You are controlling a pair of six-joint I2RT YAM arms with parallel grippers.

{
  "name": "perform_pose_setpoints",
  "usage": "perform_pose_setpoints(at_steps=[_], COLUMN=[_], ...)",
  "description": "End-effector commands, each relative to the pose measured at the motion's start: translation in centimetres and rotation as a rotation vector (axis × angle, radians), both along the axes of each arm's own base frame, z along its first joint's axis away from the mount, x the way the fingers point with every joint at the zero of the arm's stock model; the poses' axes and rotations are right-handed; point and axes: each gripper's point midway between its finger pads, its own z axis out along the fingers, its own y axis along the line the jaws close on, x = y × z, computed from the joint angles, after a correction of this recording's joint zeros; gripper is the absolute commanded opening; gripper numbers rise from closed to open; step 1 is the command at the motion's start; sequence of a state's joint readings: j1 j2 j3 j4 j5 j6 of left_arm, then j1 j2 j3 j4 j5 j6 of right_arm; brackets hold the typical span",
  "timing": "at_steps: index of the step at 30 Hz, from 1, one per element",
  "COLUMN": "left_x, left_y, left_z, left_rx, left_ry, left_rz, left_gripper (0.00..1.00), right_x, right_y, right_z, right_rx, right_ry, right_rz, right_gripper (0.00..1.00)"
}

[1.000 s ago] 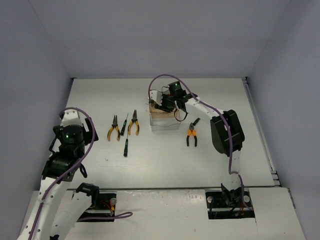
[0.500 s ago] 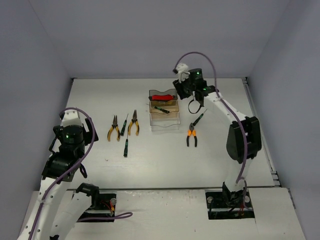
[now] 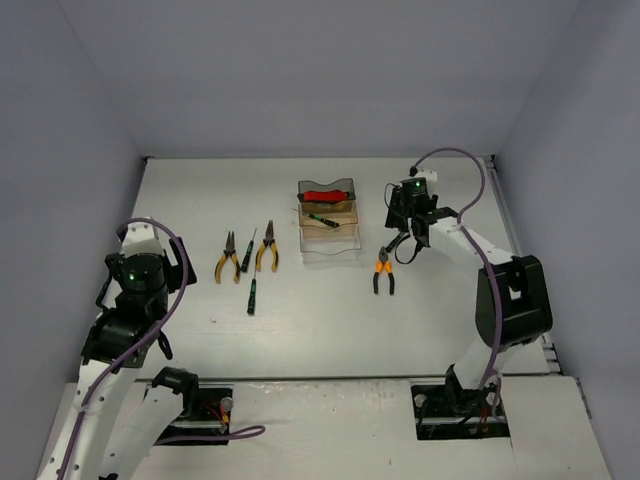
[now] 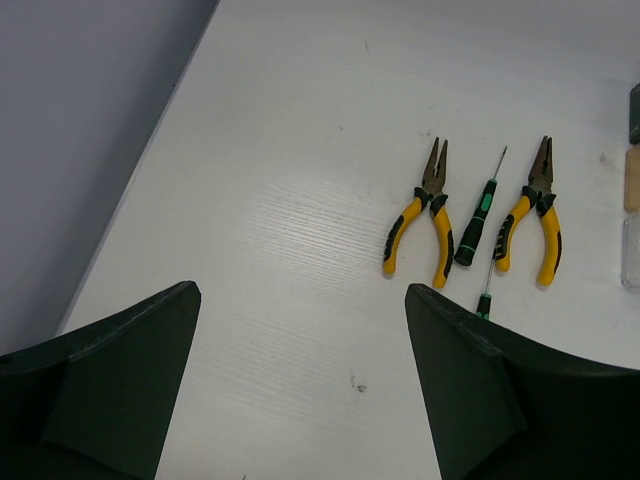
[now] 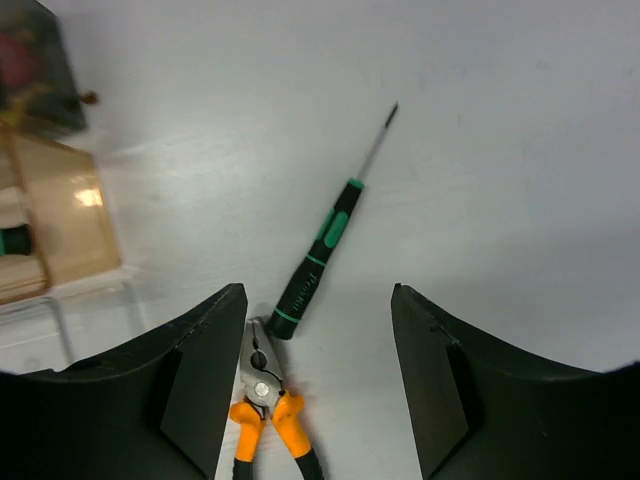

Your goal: Sort the tools into containers

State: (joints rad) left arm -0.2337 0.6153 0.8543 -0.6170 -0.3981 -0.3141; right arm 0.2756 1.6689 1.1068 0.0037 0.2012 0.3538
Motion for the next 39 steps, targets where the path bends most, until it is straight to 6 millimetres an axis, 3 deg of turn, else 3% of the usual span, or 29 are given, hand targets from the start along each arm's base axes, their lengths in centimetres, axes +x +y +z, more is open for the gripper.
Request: perform_pose_setpoints(at_steps=[1, 12, 23, 27, 30, 33, 36, 39], left_x=[0.6, 0.4, 0.4, 0.4, 0.5, 0.6, 0.7, 0.8], left_y=[-0.1, -0.3, -0.4, -0.4, -0.5, -0.5, -0.6, -0.5], left_z=[1.3, 1.4, 1.3, 1.2, 1.2, 1.0, 0.9, 0.8], left_rx=[-0.01, -0.018, -0.021, -0.022, -0.022, -0.021, -0.021, -0.017], left_ry=[-0.05, -0.06, -0.057, -0.052, -0.05, -0.044, -0.039, -0.033], left_rz=[-0.005, -0.014, -0.02, -0.022, -0.022, -0.025, -0.026, -0.023], left_gripper=[0.81, 0.8, 0.81, 0.81, 0.81, 0.81, 0.81, 0.81], right_x=[0.3, 1.2, 2.1, 2.1, 2.4, 3.8, 5.5, 6.6], right_y=[-0.9, -1.0, -1.8, -2.2, -2.6, -2.5, -0.6, 3.6], right_z=[-1.8, -5.9, -7.5, -7.4, -5.7, -1.4, 4.4, 10.0], right_rx=[0.035, 0.054, 0.084, 0.052, 0.014, -0.042, -0.119, -0.277], right_ry=[0.006, 0.068, 0.081, 0.081, 0.049, -0.03, -0.135, -0.249], right_rz=[-0.136, -0.212, -0.265, -0.249, -0.222, -0.125, 0.082, 0.394], right_gripper=[0.52, 0.41, 0.35, 0.21, 0.06, 0.0, 0.0, 0.0])
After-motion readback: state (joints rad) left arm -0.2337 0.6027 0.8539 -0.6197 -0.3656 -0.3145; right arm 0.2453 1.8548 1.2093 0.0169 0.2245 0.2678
